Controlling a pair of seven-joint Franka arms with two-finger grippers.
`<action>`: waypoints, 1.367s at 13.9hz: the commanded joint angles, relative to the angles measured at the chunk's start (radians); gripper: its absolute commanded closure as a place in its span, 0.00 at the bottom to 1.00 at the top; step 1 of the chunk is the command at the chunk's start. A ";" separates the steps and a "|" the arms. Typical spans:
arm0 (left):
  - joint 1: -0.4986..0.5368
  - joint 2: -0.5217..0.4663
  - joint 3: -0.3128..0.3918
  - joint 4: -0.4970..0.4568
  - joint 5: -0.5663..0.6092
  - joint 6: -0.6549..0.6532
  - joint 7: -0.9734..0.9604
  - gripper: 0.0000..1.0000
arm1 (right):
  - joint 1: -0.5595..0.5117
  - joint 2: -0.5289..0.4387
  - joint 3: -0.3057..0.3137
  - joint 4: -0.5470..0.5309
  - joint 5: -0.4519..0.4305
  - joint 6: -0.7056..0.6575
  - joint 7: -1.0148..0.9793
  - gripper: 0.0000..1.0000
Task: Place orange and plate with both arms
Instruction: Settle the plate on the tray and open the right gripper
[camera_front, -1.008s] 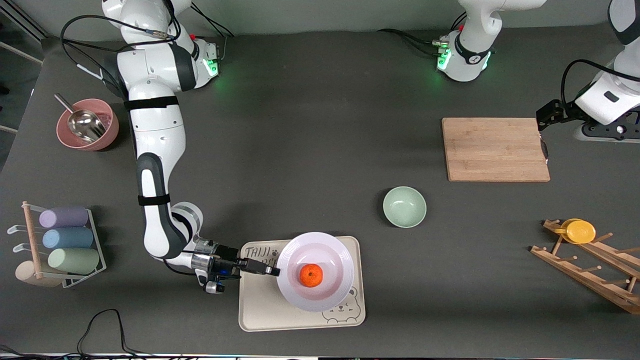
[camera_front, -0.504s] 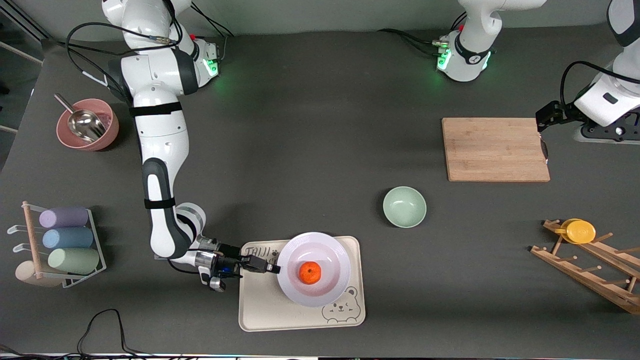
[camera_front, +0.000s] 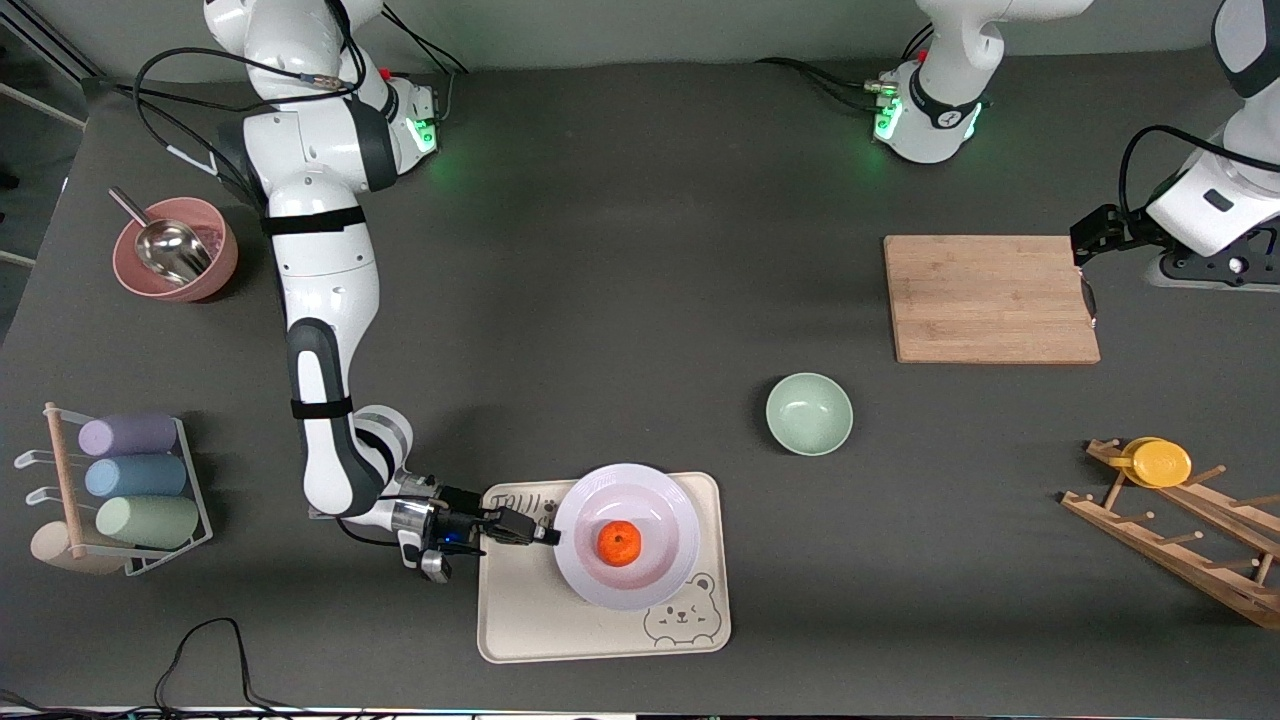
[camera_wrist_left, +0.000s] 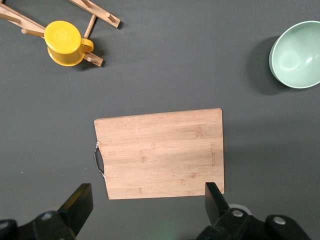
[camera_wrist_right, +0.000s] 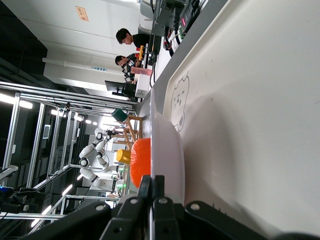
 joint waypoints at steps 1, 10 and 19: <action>-0.008 -0.001 0.003 -0.005 -0.003 0.027 -0.001 0.00 | 0.003 0.012 0.004 -0.006 0.007 -0.004 -0.021 1.00; 0.008 -0.013 0.014 0.029 -0.045 0.037 0.002 0.00 | 0.003 0.003 0.002 -0.006 -0.044 -0.004 0.007 0.43; 0.014 -0.007 0.019 0.035 -0.092 0.032 0.000 0.00 | -0.004 -0.057 -0.057 0.012 -0.314 -0.004 0.202 0.40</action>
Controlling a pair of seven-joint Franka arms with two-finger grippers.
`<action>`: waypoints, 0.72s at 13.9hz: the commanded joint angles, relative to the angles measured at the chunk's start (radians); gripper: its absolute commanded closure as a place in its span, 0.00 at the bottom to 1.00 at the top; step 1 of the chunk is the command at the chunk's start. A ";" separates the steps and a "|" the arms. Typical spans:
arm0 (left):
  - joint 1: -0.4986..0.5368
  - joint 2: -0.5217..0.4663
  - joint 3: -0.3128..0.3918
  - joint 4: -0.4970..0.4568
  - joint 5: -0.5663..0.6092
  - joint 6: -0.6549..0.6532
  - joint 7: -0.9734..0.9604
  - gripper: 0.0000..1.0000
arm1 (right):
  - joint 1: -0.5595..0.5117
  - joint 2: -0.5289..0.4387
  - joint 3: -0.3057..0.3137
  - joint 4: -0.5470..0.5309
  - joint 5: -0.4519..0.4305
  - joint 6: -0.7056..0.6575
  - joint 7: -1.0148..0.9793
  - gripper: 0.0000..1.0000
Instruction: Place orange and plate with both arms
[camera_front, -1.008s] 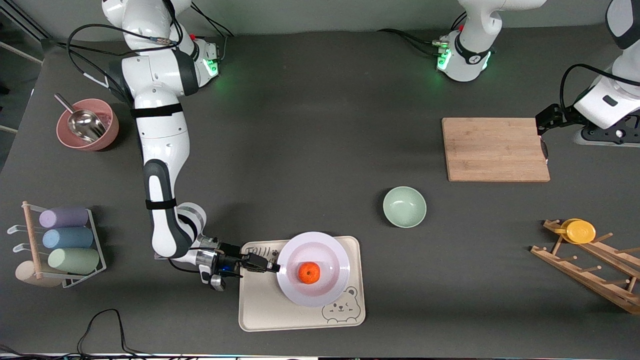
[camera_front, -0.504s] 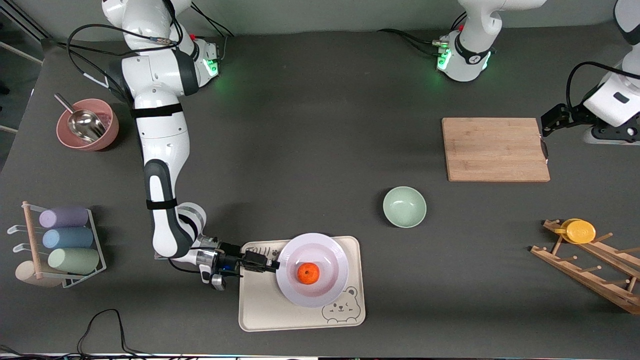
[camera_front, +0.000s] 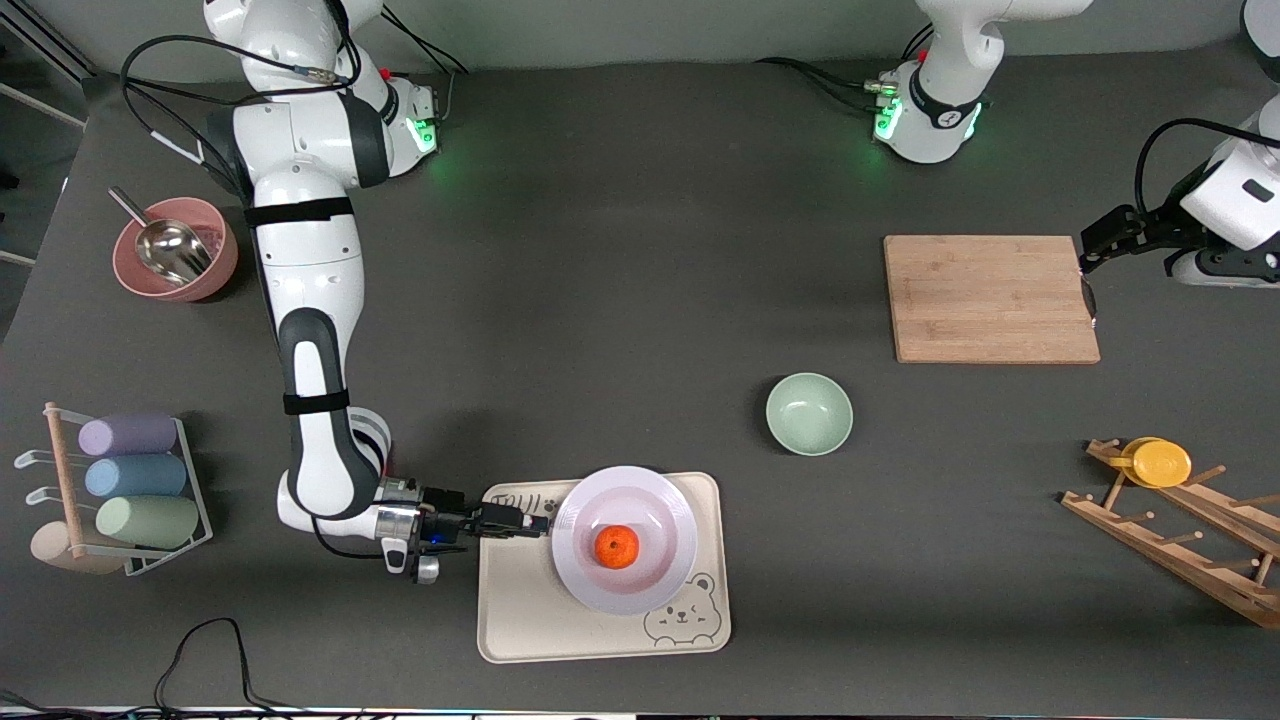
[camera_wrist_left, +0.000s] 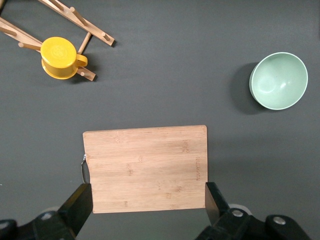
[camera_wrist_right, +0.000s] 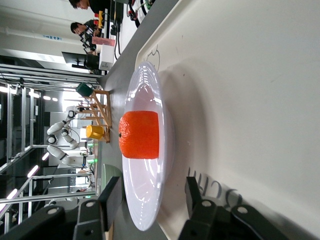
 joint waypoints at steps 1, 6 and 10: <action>0.007 -0.003 0.000 0.018 -0.014 -0.008 0.001 0.00 | -0.002 -0.022 -0.017 -0.002 -0.066 -0.002 0.033 0.40; 0.005 -0.006 -0.003 0.019 0.002 -0.005 -0.004 0.00 | -0.026 -0.152 -0.019 -0.005 -0.469 -0.012 0.159 0.30; 0.005 -0.006 -0.005 0.018 0.003 -0.006 -0.013 0.00 | -0.069 -0.265 -0.020 -0.014 -0.764 -0.083 0.170 0.00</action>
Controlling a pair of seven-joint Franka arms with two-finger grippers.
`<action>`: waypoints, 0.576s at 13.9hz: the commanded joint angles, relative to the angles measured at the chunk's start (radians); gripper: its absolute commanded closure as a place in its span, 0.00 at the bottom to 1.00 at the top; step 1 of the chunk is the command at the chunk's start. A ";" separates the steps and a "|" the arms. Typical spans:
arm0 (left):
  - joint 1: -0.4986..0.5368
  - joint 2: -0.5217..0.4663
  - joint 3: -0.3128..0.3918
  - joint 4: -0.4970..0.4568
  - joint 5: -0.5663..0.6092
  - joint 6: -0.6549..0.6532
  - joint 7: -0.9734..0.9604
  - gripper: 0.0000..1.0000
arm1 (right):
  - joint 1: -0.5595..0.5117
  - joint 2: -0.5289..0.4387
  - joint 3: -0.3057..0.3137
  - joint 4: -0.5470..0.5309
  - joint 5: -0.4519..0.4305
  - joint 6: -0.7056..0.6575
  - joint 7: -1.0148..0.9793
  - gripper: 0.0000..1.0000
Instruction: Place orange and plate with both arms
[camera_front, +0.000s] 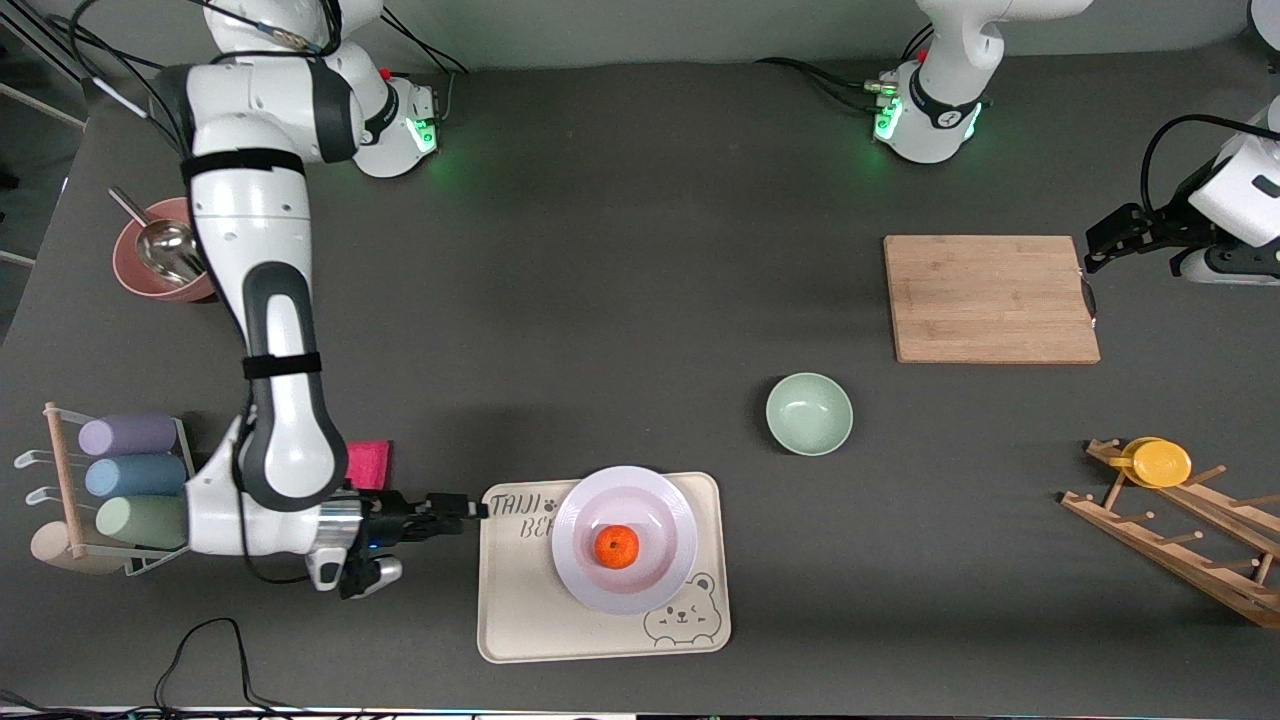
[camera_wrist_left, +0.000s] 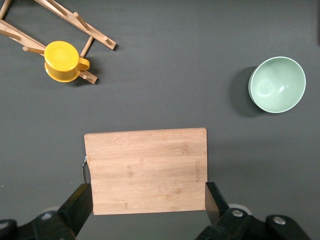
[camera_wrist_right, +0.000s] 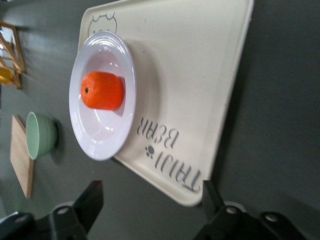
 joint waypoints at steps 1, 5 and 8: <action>0.005 -0.005 -0.004 0.004 0.003 -0.005 -0.011 0.00 | -0.023 -0.097 0.002 -0.037 -0.199 -0.043 0.015 0.00; 0.003 -0.007 -0.009 0.004 0.005 -0.008 -0.014 0.00 | -0.045 -0.290 0.000 -0.115 -0.531 -0.046 0.022 0.00; 0.003 -0.010 -0.007 0.005 0.005 -0.019 -0.014 0.00 | -0.071 -0.491 0.002 -0.254 -0.678 -0.049 0.189 0.00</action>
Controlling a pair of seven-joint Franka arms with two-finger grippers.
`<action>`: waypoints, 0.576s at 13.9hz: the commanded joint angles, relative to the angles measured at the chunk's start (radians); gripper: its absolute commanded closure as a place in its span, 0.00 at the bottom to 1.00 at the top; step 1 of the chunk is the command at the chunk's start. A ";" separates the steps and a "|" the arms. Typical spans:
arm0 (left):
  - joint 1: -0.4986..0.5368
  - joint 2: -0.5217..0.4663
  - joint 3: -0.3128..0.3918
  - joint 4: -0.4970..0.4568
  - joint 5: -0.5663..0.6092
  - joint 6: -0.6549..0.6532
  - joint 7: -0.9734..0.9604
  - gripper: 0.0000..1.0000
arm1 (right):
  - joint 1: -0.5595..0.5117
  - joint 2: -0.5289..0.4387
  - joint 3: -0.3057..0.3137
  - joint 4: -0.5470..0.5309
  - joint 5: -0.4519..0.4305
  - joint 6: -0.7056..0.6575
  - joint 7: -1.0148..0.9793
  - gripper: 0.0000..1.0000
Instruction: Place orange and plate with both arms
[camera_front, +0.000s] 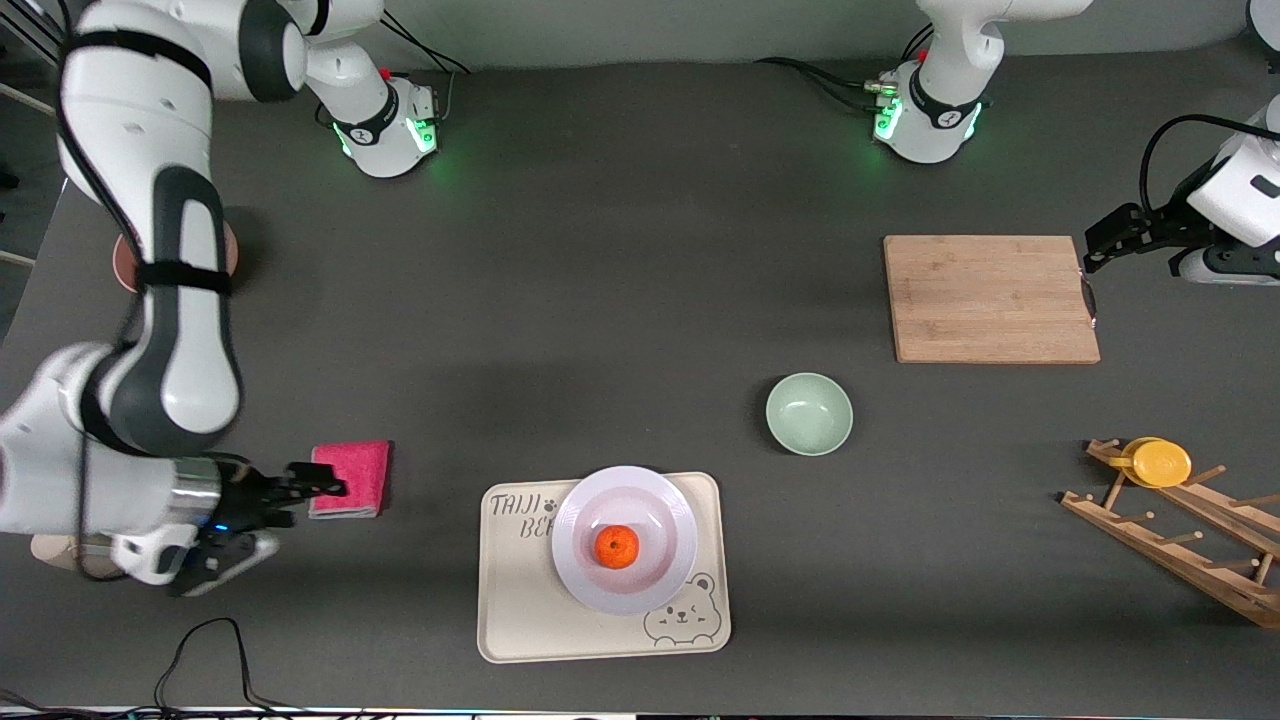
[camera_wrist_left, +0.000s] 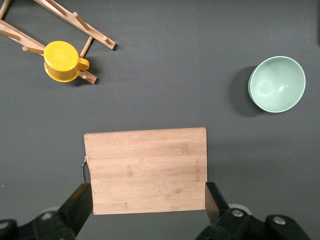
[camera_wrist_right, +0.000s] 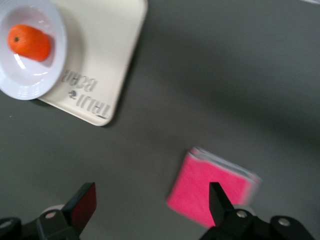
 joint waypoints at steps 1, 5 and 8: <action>0.005 -0.012 -0.005 0.004 0.004 -0.018 -0.014 0.00 | -0.012 -0.250 0.014 -0.224 -0.136 -0.001 0.126 0.00; 0.005 -0.020 -0.005 0.001 0.004 -0.034 -0.012 0.00 | -0.072 -0.488 0.113 -0.362 -0.338 -0.048 0.247 0.00; 0.005 -0.032 -0.005 0.001 0.004 -0.036 -0.012 0.00 | -0.181 -0.567 0.257 -0.382 -0.396 -0.117 0.338 0.00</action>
